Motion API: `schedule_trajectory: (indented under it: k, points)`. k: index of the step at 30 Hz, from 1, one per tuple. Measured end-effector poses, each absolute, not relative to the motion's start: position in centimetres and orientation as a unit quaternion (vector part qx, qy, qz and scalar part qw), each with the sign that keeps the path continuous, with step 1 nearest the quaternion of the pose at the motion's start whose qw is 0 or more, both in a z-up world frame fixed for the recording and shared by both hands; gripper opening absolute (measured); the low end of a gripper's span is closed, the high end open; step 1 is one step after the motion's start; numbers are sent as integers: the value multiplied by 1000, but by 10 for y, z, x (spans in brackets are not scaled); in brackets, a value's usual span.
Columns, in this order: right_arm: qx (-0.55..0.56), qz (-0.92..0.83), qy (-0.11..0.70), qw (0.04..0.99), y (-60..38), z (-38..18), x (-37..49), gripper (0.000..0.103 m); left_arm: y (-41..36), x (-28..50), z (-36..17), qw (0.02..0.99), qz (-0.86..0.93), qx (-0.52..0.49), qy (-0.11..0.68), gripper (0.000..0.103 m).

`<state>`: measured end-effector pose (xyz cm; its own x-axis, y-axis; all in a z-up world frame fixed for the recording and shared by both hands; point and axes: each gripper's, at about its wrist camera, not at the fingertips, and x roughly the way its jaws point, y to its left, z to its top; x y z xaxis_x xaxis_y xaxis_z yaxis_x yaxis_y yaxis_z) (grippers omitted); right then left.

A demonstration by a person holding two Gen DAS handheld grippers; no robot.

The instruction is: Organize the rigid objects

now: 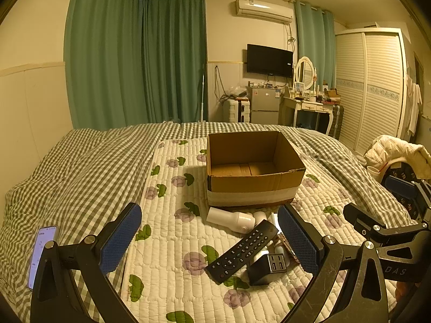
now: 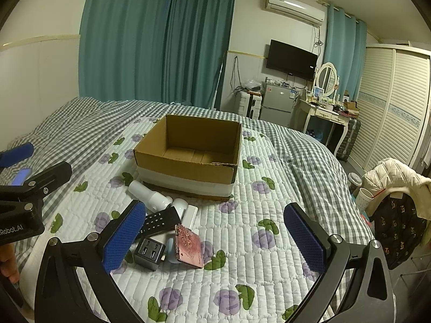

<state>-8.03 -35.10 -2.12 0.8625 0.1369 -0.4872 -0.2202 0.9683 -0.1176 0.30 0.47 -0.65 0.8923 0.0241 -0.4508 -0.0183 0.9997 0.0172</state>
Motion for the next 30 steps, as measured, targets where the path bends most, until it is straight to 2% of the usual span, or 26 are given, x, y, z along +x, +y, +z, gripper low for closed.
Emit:
schedule_trajectory:
  k: [30]
  points:
    - [-110,99,264,953,-339,-30,-73,103,4,10,-18,968,14,14,249,103]
